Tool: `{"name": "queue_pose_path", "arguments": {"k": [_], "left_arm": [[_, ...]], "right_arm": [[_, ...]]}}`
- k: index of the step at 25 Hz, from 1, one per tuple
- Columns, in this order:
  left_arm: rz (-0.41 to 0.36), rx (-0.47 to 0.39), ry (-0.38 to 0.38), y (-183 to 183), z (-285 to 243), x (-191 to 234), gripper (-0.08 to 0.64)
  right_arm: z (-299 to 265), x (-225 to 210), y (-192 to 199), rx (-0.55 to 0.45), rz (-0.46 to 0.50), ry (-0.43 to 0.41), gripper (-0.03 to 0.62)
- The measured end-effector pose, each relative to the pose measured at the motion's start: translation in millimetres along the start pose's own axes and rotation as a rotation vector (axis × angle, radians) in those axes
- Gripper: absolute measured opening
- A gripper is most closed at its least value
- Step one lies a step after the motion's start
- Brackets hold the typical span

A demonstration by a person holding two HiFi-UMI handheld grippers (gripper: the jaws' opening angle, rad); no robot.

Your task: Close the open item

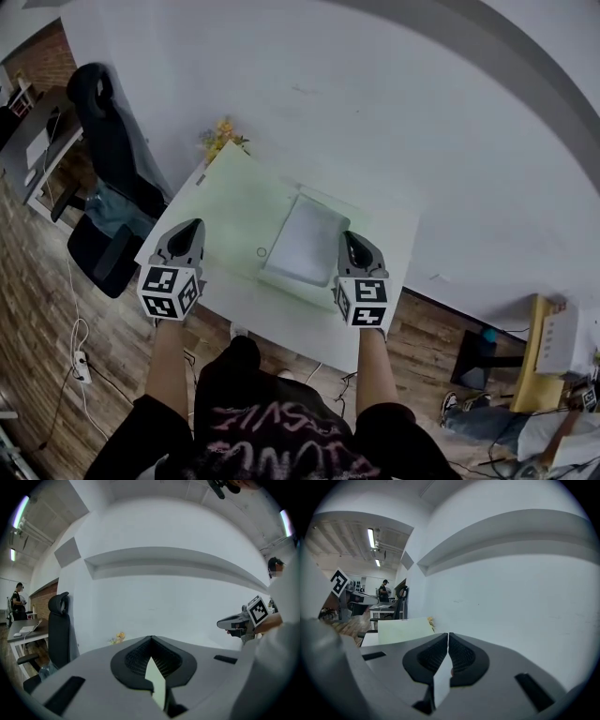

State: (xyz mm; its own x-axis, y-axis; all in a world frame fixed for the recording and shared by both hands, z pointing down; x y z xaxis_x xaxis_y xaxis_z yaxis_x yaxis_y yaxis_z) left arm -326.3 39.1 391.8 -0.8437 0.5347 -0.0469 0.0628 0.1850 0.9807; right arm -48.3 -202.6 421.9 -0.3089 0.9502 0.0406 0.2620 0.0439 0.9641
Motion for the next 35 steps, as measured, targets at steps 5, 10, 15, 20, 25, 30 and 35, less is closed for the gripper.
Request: {"name": "queue_pose_path", "arguments": {"k": [5, 10, 15, 20, 25, 30, 35], "left_arm": [[-0.003, 0.015, 0.026, -5, -43, 27, 0.011], [-0.005, 0.046, 0.042, -2, -78, 59, 0.011], [-0.006, 0.084, 0.082, 6, -107, 88, 0.012], [-0.011, 0.123, 0.125, 18, -133, 118, 0.012], [-0.048, 0.154, 0.168, 27, -156, 141, 0.014], [-0.060, 0.175, 0.186, 37, -172, 163, 0.039], [-0.072, 0.223, 0.185, 54, -186, 170, 0.086]], "right_arm": [[-38, -1, -8, 0.010, -0.030, 0.018, 0.026], [-70, 4, -16, 0.037, -0.016, 0.046, 0.026], [-97, 10, -17, 0.059, -0.038, 0.092, 0.026], [-122, 22, -13, 0.098, -0.041, 0.117, 0.026], [-139, 28, -15, 0.117, -0.043, 0.153, 0.026], [-152, 37, -14, 0.153, -0.009, 0.174, 0.026], [-158, 35, -4, 0.178, -0.026, 0.183, 0.026]]}}
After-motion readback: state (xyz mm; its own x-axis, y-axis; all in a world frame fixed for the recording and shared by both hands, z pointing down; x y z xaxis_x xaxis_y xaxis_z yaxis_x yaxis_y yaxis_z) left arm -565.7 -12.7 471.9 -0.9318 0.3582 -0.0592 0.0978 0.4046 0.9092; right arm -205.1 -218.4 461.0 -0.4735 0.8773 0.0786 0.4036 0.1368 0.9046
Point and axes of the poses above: the fingertips, and each gripper's own axes: z backward along the fingers, x to its left, y out of its underside, the point moved 10 cm from there along z, backward along the fingers, and after that the axes turned 13 degrees about -y, right-handed, at the moved point
